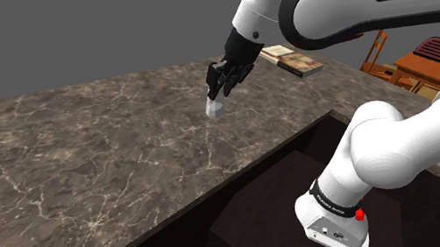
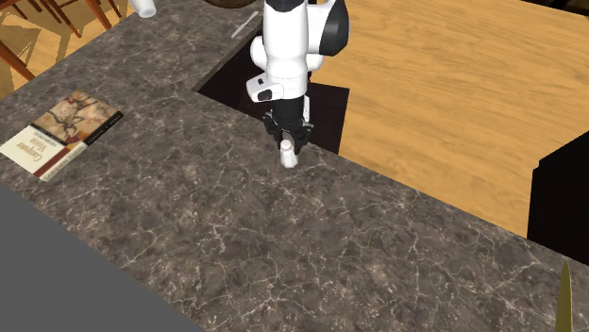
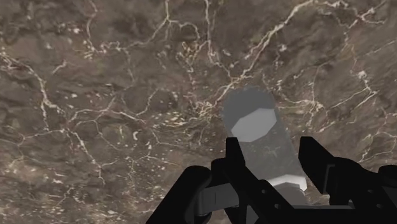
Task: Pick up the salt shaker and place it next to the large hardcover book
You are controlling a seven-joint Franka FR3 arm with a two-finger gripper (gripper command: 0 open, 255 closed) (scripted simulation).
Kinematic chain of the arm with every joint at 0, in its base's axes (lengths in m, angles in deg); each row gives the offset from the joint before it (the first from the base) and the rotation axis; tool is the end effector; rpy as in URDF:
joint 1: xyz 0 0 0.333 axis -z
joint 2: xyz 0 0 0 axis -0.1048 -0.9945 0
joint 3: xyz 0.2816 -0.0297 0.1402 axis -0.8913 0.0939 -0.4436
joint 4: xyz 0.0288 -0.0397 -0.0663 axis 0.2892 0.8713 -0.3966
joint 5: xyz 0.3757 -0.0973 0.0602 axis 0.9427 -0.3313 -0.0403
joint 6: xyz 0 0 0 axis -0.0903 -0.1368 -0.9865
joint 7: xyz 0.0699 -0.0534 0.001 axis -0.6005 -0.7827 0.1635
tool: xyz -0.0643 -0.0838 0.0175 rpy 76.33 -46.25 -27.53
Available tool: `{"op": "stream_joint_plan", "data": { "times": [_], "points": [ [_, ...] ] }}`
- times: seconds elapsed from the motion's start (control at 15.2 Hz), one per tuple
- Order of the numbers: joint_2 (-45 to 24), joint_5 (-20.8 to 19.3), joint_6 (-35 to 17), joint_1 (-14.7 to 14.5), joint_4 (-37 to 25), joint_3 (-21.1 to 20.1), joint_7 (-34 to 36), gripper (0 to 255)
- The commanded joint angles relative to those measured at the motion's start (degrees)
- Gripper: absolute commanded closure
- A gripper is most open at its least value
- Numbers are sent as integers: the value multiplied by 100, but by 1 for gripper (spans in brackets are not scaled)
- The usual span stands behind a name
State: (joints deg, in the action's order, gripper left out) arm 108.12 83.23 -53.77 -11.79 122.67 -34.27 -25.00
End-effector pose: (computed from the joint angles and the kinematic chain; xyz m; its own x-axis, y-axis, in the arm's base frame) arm 0.3309 0.0873 0.4835 0.9432 -0.2268 0.2426 -0.2023 -0.9717 -0.1219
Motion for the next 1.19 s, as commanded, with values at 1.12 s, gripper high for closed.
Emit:
{"op": "stream_joint_plan", "data": {
  "times": [1.12],
  "points": [
    [12,-126,1419,67,-1406,100,56,255]
  ]
}}
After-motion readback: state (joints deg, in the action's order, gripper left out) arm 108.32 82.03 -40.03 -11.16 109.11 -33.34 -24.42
